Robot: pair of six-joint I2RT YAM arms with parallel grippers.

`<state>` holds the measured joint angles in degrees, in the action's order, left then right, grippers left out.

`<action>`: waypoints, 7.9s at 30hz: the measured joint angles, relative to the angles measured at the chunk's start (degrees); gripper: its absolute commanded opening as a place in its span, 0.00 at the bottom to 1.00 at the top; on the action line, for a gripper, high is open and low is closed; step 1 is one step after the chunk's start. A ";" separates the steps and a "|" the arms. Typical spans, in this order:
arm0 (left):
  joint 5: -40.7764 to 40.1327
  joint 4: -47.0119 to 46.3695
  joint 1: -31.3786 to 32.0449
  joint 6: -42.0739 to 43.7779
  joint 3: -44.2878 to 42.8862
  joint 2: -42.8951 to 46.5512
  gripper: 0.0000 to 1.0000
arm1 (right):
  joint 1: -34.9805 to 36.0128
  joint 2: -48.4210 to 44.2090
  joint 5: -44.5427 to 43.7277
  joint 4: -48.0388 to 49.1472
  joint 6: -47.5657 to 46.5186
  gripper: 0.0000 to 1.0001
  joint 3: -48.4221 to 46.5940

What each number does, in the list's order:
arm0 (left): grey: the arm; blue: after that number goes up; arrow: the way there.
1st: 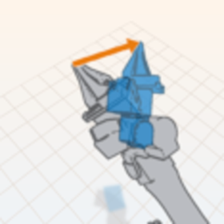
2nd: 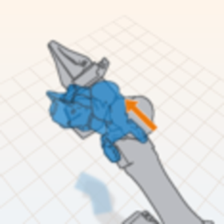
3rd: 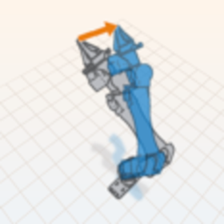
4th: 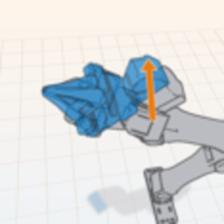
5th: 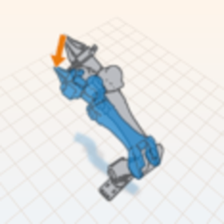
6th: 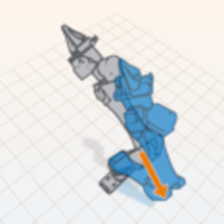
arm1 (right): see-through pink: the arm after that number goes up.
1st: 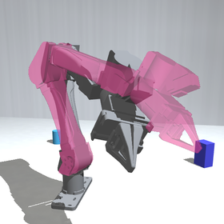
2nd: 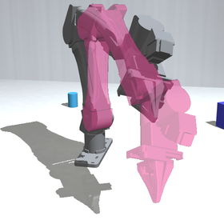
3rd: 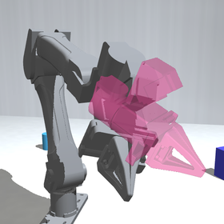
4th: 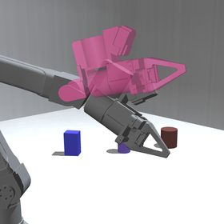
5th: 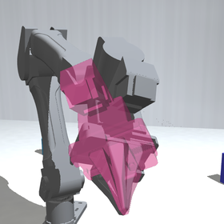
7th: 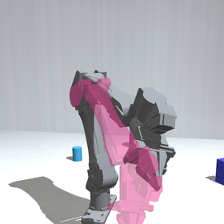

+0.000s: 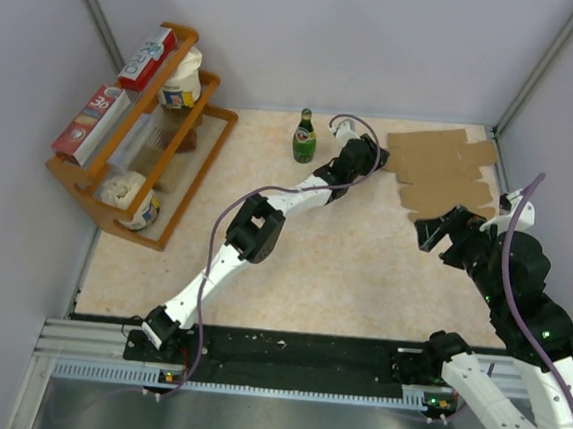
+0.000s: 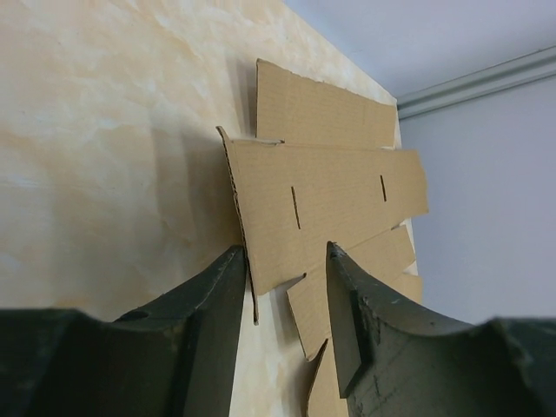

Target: Fold the paper box

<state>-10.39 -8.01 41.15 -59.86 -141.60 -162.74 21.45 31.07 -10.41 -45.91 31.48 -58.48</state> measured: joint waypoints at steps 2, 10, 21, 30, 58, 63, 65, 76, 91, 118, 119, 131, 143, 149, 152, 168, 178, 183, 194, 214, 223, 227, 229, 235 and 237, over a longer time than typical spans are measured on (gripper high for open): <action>-0.57 -0.09 0.13 0.07 -0.13 -0.02 0.41 | 0.00 0.00 0.15 0.00 -0.02 0.91 0.00; -1.88 -1.03 0.15 0.31 -0.92 -1.31 0.29 | 0.00 0.00 0.74 0.00 -0.31 0.91 0.00; -2.54 -1.07 0.15 0.76 -0.92 -2.14 0.00 | 0.00 0.04 1.29 0.00 -0.37 0.91 0.00; -1.09 -2.32 0.15 1.53 0.09 -1.92 0.00 | 0.00 0.07 1.46 0.00 -0.39 0.91 0.00; 13.62 1.25 0.20 25.46 65.81 51.93 0.00 | 0.00 0.07 0.22 -3.39 -4.90 0.91 -0.02; 13.42 4.46 0.13 32.59 70.79 59.41 0.00 | 0.00 0.09 0.13 -3.30 -5.55 0.88 0.33; 13.38 6.14 0.04 35.23 72.13 61.90 0.00 | 0.00 0.15 0.11 -3.32 -5.75 0.84 1.16; 19.54 11.69 -2.21 46.40 79.36 66.97 0.00 | 0.00 4.63 8.70 6.10 -12.28 0.82 12.39; 34.36 13.18 -10.32 55.30 83.30 69.96 0.00 | 0.00 16.00 22.08 30.88 -15.74 0.82 25.40; 43.58 9.09 -14.01 60.28 83.89 76.04 0.00 | -5.55 41.79 41.00 47.21 -29.33 0.79 18.73; 43.67 8.79 -14.08 60.28 83.93 76.13 0.00 | -6.03 42.29 41.57 47.69 -29.18 0.79 18.78; 44.13 7.48 -14.97 60.04 84.94 76.28 0.00 | -6.60 46.69 45.27 50.80 -27.10 0.73 20.26; 45.75 4.13 -16.46 58.05 87.67 78.90 0.00 | -6.62 50.01 45.70 49.31 -25.88 0.63 20.20; 46.49 3.21 -16.94 57.59 87.89 79.32 0.00 | -6.62 50.23 47.28 49.09 -25.92 0.51 20.15; 46.71 2.82 -17.11 57.02 88.11 79.32 0.00 | -6.62 50.23 47.89 49.20 -25.88 0.47 20.15; 49.44 -0.20 -18.49 53.70 89.18 79.21 0.00 | -6.62 48.06 48.43 49.99 -24.48 0.17 20.17; 49.75 -1.40 -19.19 52.70 89.46 78.18 0.03 | -6.62 45.88 49.48 49.72 -23.28 0.02 20.17; 46.45 -0.94 -19.32 52.17 89.39 77.81 0.21 | -6.62 41.53 49.33 49.31 -21.09 0.00 20.35; 41.38 1.79 -19.37 49.55 87.38 76.85 0.48 | -6.49 28.48 45.59 45.27 -15.87 0.00 22.03; 54.10 -8.52 -19.37 40.00 92.87 83.08 0.47 | -6.19 24.44 26.25 27.71 -10.71 0.00 15.26; 55.19 -9.99 -19.37 38.64 93.88 83.08 0.47 | -6.19 18.73 26.05 30.27 -10.51 0.00 18.69; 55.76 -10.03 -19.37 38.47 94.51 83.10 0.46 | -6.19 19.89 29.51 30.58 -11.41 0.00 18.73; 56.00 -10.05 -19.37 38.49 95.32 83.25 0.46 | -6.19 20.57 31.32 30.77 -11.78 0.00 18.73; 55.93 -8.11 -19.37 39.23 97.83 85.79 0.46 | -6.01 22.86 33.53 30.97 -11.98 0.00 18.73; 55.80 -7.39 -19.37 39.93 97.83 86.68 0.46 | -5.81 23.26 32.54 30.23 -12.11 0.00 18.73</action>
<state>45.41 -15.40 21.78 -19.92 -43.77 -76.05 15.64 54.33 22.13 -15.68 19.38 -39.75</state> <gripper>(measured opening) 0.462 0.008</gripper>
